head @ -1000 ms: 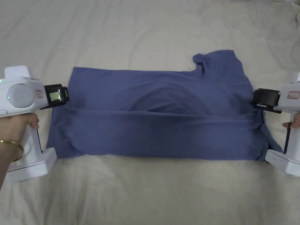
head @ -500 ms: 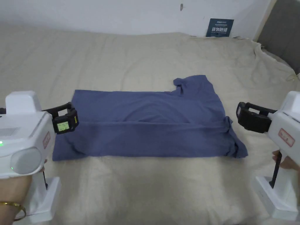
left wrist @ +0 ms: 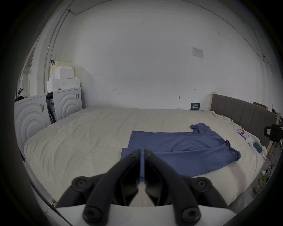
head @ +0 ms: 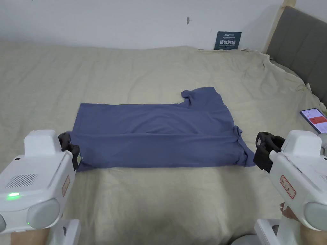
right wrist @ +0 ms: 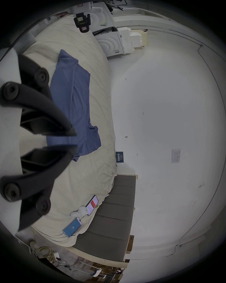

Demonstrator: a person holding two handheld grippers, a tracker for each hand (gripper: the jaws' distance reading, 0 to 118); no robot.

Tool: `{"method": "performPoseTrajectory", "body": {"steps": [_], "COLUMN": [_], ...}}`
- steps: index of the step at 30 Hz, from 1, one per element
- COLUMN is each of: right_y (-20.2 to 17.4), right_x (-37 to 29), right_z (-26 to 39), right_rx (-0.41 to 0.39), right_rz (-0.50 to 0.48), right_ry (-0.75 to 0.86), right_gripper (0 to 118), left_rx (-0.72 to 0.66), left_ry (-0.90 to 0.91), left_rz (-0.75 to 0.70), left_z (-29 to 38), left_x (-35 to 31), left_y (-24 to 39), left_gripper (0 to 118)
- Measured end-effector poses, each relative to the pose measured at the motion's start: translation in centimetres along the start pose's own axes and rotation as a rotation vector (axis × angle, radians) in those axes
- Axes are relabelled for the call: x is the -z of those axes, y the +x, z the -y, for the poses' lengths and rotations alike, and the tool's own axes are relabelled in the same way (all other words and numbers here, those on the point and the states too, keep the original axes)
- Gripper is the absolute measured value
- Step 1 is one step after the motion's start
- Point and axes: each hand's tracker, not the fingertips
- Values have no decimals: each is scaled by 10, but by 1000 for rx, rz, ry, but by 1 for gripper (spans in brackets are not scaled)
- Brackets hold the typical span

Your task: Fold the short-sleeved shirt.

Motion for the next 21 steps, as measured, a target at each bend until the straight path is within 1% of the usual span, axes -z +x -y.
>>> {"method": "performPoseTrajectory", "body": {"steps": [1,9,11,14,17,19,21], "right_y": [1,5,-1,2,9,10,18], "right_x": [0,2,2,13,36,58,84], "right_z": [-1,-2,-5,-10,-21,-30,-36], "right_rx": [-2,25,10,-8,-26,-61,-72], "right_rz": [3,7,8,4,-1,8,13], "right_ry": [1,7,-2,-18,-73,-158,-233], "right_gripper": [0,0,0,0,0,0,0], "left_rx": [-4,20,21,17,18,21,23], "left_ry": [5,27,24,18,10,7,2], "left_rz": [4,25,26,27,29,30,32], "left_z": [-1,-3,-2,-2,-3,-3,-4], "left_x": [-2,-6,-4,-2,0,3,6], "left_y": [2,11,12,14,15,16,17], "left_gripper": [0,0,0,0,0,0,0]}}
